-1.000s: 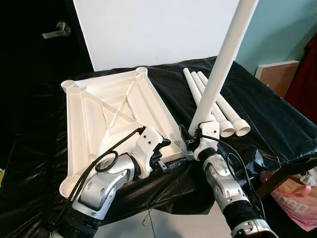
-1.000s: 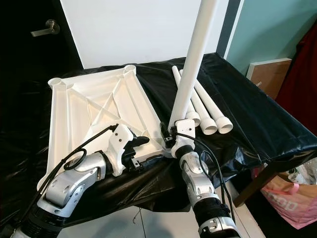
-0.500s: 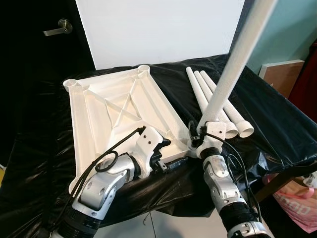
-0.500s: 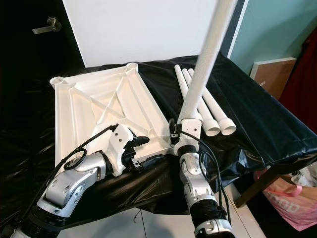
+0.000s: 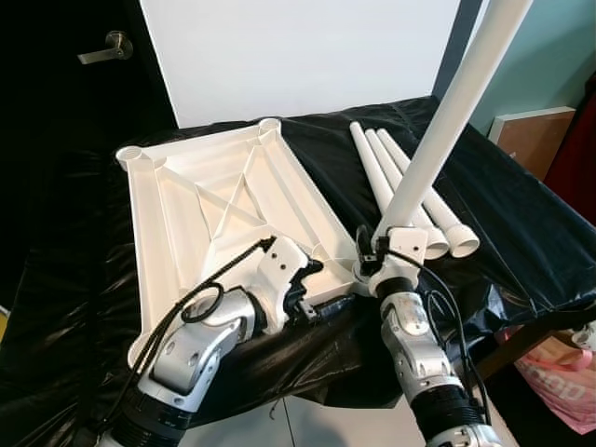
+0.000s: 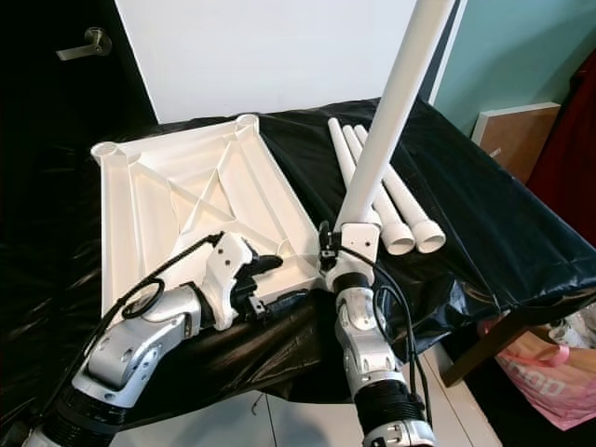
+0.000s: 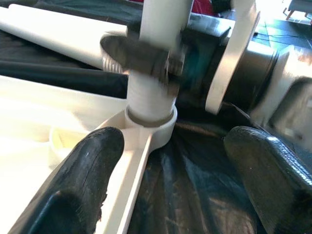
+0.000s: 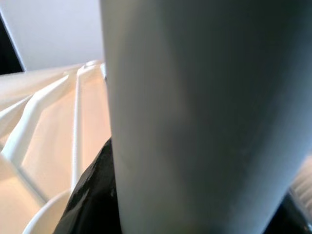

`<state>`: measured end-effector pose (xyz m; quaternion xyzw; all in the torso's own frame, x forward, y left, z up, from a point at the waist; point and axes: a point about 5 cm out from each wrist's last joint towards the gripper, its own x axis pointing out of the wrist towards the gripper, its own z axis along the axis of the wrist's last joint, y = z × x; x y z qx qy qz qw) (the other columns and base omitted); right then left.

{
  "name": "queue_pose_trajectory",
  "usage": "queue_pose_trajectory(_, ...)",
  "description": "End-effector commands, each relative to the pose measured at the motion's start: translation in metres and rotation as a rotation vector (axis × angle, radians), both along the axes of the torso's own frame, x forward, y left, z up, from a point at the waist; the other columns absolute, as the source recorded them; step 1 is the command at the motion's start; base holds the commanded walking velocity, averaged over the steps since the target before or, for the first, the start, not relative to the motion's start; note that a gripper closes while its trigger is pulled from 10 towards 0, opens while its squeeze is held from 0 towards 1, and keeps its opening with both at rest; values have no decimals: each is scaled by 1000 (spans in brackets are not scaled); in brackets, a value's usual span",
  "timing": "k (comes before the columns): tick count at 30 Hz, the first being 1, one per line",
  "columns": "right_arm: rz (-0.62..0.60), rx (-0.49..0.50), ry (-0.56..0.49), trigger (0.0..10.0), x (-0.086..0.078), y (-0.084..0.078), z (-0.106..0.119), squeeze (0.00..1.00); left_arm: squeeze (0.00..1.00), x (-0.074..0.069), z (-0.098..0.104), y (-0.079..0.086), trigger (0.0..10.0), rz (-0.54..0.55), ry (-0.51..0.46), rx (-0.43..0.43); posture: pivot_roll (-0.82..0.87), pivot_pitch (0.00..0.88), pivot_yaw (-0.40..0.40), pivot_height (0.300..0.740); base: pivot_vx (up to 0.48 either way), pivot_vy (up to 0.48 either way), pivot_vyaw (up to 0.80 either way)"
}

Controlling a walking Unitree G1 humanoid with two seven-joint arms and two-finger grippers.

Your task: Building children table

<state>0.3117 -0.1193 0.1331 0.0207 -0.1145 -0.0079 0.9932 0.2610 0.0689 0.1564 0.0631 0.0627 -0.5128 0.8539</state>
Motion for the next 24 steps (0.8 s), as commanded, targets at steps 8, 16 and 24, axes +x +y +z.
queue_pose_trajectory(8,17,-6,-99,10000,1,2,28,0,0,4,4,-1,10000,15,-31,-9,-147,19,-9,740,0,0,0)
queue_pose_trajectory(16,158,-72,-58,10000,1,2,22,0,0,8,10,-3,10000,22,-44,-34,-151,14,-13,740,0,0,0)
queue_pose_trajectory(24,367,-253,26,10000,0,-4,14,0,1000,21,27,-10,10000,0,-69,-108,-166,0,-14,740,0,0,0)
